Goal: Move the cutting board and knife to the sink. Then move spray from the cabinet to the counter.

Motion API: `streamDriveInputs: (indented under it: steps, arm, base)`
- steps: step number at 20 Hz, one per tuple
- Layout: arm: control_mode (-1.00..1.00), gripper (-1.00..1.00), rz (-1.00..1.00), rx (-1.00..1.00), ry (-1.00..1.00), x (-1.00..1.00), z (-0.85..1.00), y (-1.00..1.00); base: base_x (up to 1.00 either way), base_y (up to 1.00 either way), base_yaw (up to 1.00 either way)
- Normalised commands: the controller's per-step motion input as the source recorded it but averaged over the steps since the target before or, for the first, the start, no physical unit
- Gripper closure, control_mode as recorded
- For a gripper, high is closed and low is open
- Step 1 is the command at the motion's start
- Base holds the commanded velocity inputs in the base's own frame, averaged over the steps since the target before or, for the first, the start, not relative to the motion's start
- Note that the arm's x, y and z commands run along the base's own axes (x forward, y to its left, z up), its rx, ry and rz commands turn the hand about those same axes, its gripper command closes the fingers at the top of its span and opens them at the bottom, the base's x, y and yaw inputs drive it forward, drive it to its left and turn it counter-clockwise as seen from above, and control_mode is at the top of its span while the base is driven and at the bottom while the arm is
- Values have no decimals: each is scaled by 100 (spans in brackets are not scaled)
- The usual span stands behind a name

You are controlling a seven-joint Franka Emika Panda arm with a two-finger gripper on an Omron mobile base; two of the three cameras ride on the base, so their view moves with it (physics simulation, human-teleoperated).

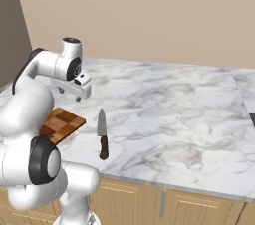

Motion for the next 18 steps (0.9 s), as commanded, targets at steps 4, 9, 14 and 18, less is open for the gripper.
streamDriveInputs:
  steps: [4,9,14,18]
  arm:
    - [-100,-100,-11,15,11,5,-30,22]
    - [-100,-100,-6,-7,0,27,-20,17]
    - [-100,-100,0,-24,-1,28,-18,11]
    - [-100,-100,0,-16,-1,26,-19,9]
  base:
    - [0,0,0]
    - [0,0,0]
    - [0,0,0]
    - [0,0,0]
